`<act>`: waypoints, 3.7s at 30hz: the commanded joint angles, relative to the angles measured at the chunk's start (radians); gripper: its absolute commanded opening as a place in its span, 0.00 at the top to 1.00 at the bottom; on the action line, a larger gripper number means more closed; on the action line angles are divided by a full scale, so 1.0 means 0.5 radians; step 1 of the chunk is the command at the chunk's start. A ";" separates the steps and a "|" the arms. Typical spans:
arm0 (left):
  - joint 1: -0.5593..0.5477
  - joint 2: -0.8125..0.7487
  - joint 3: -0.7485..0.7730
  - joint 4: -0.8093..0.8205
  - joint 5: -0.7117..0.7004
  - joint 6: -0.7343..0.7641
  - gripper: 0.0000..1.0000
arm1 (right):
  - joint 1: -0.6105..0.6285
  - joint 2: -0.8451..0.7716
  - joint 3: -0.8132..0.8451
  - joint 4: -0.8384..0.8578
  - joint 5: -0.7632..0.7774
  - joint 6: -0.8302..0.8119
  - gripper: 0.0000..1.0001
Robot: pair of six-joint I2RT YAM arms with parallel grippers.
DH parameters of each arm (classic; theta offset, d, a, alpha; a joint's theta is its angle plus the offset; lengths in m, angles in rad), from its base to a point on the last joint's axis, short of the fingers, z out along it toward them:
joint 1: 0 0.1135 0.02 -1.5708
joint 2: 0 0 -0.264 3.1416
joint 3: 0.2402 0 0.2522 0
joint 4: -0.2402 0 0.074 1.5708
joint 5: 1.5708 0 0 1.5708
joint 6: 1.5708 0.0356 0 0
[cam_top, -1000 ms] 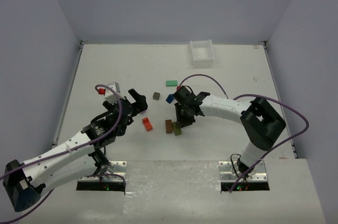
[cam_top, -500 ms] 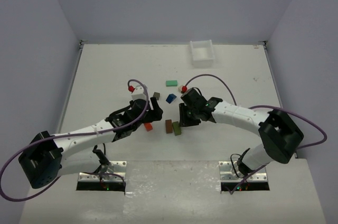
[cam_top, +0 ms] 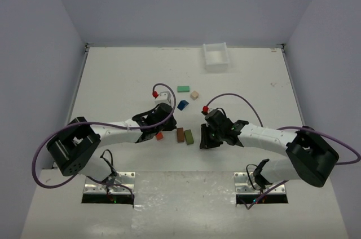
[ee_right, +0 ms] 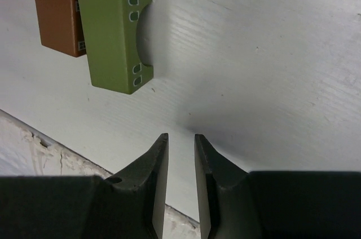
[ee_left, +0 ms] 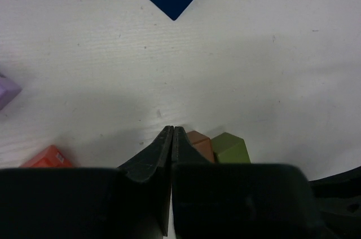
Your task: Build the wood block tower
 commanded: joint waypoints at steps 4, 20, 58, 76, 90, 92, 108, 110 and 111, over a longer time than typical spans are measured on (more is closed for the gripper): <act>-0.009 0.198 0.110 0.112 -0.027 -0.055 1.00 | 0.021 0.142 0.014 0.294 -0.078 -0.090 0.77; -0.010 0.324 0.143 0.154 0.005 -0.063 1.00 | 0.021 0.367 0.123 0.385 -0.159 -0.135 0.80; -0.009 0.381 0.185 0.164 0.069 -0.051 1.00 | 0.046 0.390 0.099 0.515 -0.192 -0.110 0.80; -0.006 0.338 0.343 0.026 -0.136 -0.043 1.00 | 0.049 0.174 0.071 0.380 -0.057 -0.105 0.76; -0.006 -0.556 0.435 -0.377 -0.559 0.138 0.04 | 0.049 -0.688 0.117 -0.409 0.881 0.050 0.29; -0.007 -0.788 0.370 -0.486 -0.676 0.120 0.00 | 0.048 -0.811 0.111 -0.503 1.074 0.121 0.02; -0.006 -1.275 0.127 -0.986 -1.020 -0.278 0.00 | 0.046 -1.066 0.049 -0.565 1.199 -0.028 0.01; -0.006 -1.227 0.136 -0.986 -1.017 -0.278 0.00 | 0.046 -1.031 0.056 -0.564 1.198 -0.046 0.01; -0.006 -1.202 0.147 -0.986 -1.002 -0.263 0.00 | 0.046 -1.017 0.063 -0.560 1.195 -0.061 0.01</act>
